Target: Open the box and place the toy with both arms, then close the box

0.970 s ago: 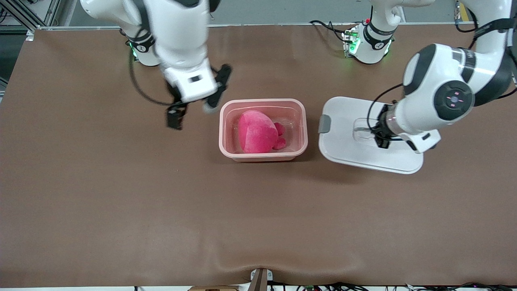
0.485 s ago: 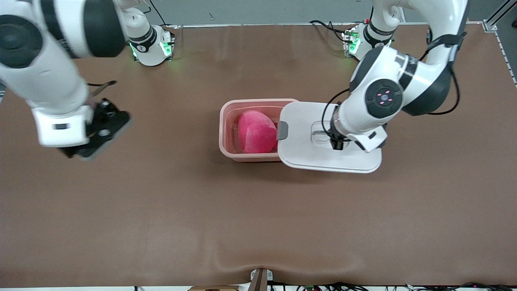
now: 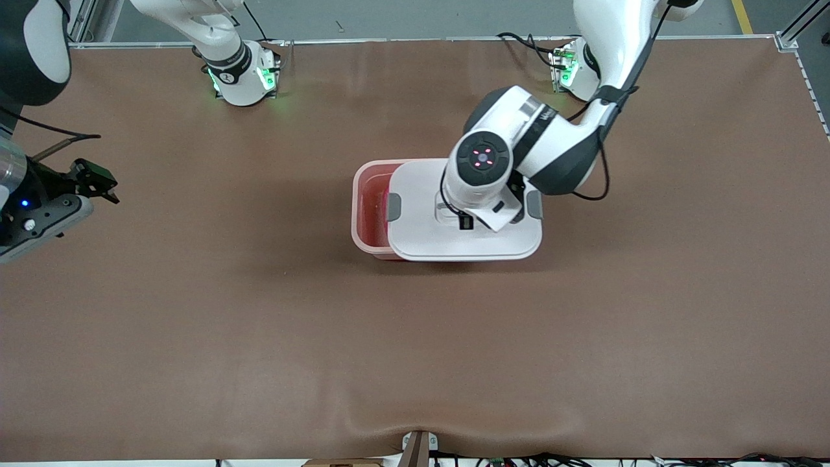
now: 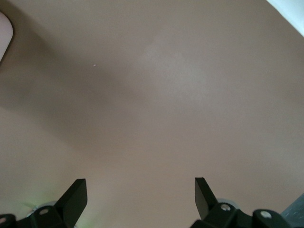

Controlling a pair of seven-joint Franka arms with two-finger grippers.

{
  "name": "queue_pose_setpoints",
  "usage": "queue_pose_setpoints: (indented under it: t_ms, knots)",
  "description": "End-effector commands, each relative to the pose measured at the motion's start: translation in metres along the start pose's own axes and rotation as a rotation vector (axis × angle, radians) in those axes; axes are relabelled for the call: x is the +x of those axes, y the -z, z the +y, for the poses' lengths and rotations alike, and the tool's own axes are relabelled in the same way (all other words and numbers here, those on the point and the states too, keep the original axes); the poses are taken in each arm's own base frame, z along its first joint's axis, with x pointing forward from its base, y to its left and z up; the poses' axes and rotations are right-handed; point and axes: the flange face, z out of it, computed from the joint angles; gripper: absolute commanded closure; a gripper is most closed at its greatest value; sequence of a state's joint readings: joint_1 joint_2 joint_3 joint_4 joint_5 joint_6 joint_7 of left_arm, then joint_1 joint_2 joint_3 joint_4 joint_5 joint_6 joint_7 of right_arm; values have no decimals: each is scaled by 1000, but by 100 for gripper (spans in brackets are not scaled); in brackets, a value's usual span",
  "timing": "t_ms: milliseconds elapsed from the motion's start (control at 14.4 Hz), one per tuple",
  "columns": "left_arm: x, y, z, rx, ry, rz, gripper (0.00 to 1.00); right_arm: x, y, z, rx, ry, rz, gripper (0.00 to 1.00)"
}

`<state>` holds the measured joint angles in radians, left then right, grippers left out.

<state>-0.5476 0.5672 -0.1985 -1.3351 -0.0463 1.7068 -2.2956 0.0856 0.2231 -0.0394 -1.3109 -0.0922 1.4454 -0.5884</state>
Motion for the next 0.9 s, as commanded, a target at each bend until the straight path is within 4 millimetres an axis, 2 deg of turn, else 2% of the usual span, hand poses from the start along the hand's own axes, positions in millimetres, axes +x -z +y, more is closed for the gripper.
queue_pose_setpoints:
  t_ms: [0, 139, 208, 347, 554, 832]
  knots:
    - [-18, 12, -9, -28, 27, -19, 100, -44, -4, -24, 4, -78, 53, 0]
    - [-35, 8, -19, -45, 46, -32, 100, -78, -11, -20, 17, -179, 68, 0]
    - [-48, -5, -27, -38, 43, -19, 100, -94, -15, -15, 53, -227, 76, 0]
    - [-58, -10, -32, -44, 41, -29, 100, -119, -23, 11, 94, -312, 84, 0]
    - [-62, -13, -29, -60, 58, -52, 100, -132, -19, 16, 113, -484, 75, 0]
    - [-67, -23, -35, -52, 35, -32, 100, -121, -8, -3, 110, -624, 80, 0]
